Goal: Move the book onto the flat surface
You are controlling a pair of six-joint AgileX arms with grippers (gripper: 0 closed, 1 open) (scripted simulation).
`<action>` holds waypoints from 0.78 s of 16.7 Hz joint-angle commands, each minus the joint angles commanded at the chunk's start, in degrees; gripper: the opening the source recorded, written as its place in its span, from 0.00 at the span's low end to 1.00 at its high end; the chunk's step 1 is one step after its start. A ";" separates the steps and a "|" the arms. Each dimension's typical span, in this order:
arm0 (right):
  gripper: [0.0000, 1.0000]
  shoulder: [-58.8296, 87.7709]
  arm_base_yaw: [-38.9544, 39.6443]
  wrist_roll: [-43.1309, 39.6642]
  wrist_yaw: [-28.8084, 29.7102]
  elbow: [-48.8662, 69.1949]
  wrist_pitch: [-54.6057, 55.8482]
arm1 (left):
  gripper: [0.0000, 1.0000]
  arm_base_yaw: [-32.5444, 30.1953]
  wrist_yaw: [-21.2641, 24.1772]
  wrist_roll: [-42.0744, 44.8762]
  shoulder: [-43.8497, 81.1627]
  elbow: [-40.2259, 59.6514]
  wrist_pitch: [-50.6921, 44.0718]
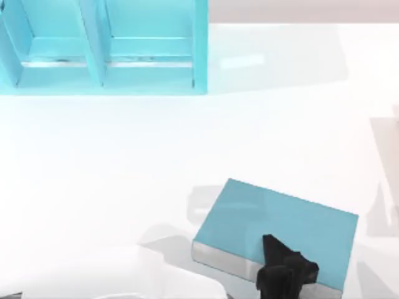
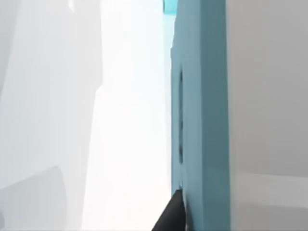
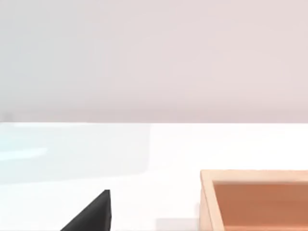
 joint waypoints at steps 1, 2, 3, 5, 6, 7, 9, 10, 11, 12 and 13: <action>1.00 0.00 0.00 0.00 0.00 0.00 0.00 | 0.00 0.01 0.03 0.05 0.63 -0.47 1.17; 1.00 0.00 0.00 0.00 0.00 0.00 0.00 | 0.00 0.02 -0.02 0.08 1.14 -0.85 2.13; 1.00 0.00 0.00 0.00 0.00 0.00 0.00 | 0.00 0.03 -0.10 0.08 1.44 -1.07 2.71; 1.00 0.00 0.00 0.00 0.00 0.00 0.00 | 0.00 0.03 -0.12 0.08 1.48 -1.10 2.80; 1.00 0.00 0.00 0.00 0.00 0.00 0.00 | 0.00 0.03 -0.12 0.08 1.48 -1.10 2.80; 1.00 0.00 0.00 0.00 0.00 0.00 0.00 | 0.08 0.03 -0.12 0.08 1.48 -1.10 2.80; 1.00 0.00 0.00 0.00 0.00 0.00 0.00 | 0.23 0.03 -0.12 0.08 1.48 -1.10 2.80; 1.00 0.00 0.00 0.00 0.00 0.00 0.00 | 0.30 0.03 -0.12 0.08 1.48 -1.10 2.80; 1.00 0.00 0.00 0.00 0.00 0.00 0.00 | 0.38 0.03 -0.12 0.08 1.48 -1.10 2.80; 1.00 0.00 0.00 0.00 0.00 0.00 0.00 | 0.45 0.03 -0.12 0.08 1.48 -1.10 2.80; 1.00 0.00 0.00 0.00 0.00 0.00 0.00 | 0.53 0.03 -0.12 0.08 1.48 -1.10 2.80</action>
